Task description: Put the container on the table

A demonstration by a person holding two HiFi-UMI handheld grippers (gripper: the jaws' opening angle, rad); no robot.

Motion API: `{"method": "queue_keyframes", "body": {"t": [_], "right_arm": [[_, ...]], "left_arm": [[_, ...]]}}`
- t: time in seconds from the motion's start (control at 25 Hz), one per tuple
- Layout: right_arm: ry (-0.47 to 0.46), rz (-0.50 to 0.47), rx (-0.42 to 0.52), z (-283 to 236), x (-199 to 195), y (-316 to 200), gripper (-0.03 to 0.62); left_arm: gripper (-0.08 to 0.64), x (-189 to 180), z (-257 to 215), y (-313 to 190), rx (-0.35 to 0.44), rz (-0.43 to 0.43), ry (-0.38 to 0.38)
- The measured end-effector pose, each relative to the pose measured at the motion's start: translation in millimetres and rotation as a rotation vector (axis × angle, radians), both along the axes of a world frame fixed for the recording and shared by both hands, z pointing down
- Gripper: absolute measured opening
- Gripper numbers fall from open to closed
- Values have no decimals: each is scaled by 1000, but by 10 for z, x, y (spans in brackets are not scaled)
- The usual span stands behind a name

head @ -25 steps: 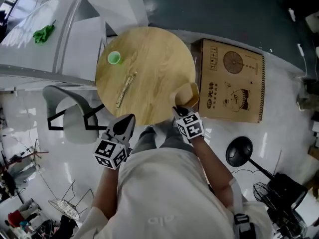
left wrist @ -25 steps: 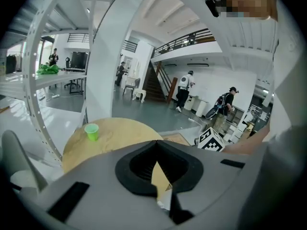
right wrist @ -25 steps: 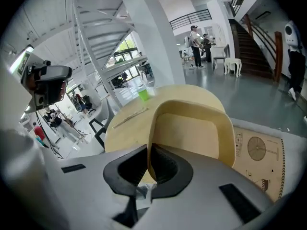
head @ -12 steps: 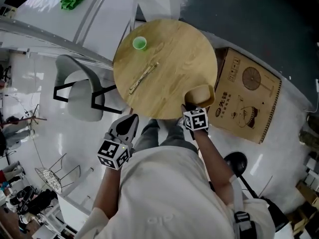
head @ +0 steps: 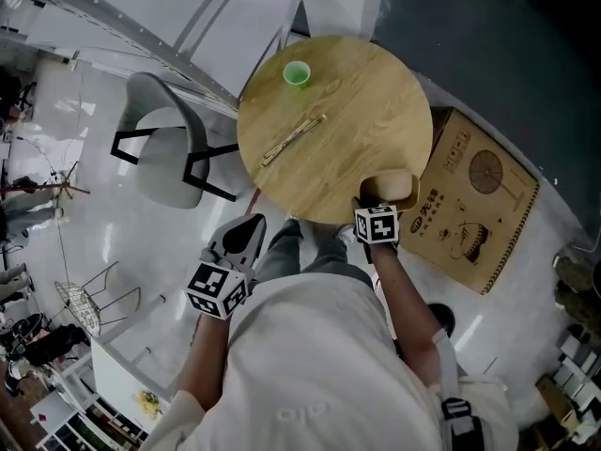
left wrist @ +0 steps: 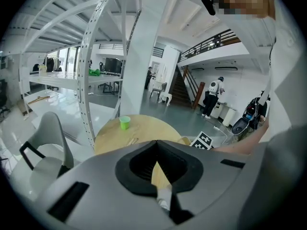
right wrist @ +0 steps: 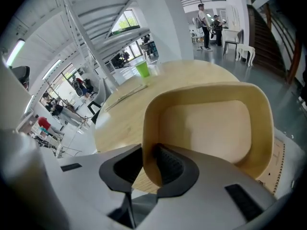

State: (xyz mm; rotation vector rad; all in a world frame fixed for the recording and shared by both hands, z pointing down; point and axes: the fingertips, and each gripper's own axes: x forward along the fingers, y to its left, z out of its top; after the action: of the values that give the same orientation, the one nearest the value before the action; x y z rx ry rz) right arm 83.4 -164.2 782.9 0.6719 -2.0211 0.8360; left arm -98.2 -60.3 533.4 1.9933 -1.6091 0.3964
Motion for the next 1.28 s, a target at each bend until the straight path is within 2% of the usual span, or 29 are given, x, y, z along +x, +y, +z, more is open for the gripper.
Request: {"method": "queue_keyframes", "body": {"t": [0.32, 0.56, 0.68, 1.04, 1.28], "right_arm": [[9, -1, 10, 9, -120, -53, 111], [12, 10, 11, -2, -141, -39, 192], [14, 23, 23, -29, -139, -51, 213], [-15, 50, 33, -159, -139, -32, 218], [-39, 78, 87, -474, -105, -74, 199]], "left_arm": [[15, -133, 10, 163, 0, -39, 0], [15, -196, -7, 189, 7, -38, 5], [15, -217, -16, 159, 15, -21, 7], [15, -228, -78, 50, 41, 30, 15], [15, -158, -148, -96, 73, 89, 33]]}}
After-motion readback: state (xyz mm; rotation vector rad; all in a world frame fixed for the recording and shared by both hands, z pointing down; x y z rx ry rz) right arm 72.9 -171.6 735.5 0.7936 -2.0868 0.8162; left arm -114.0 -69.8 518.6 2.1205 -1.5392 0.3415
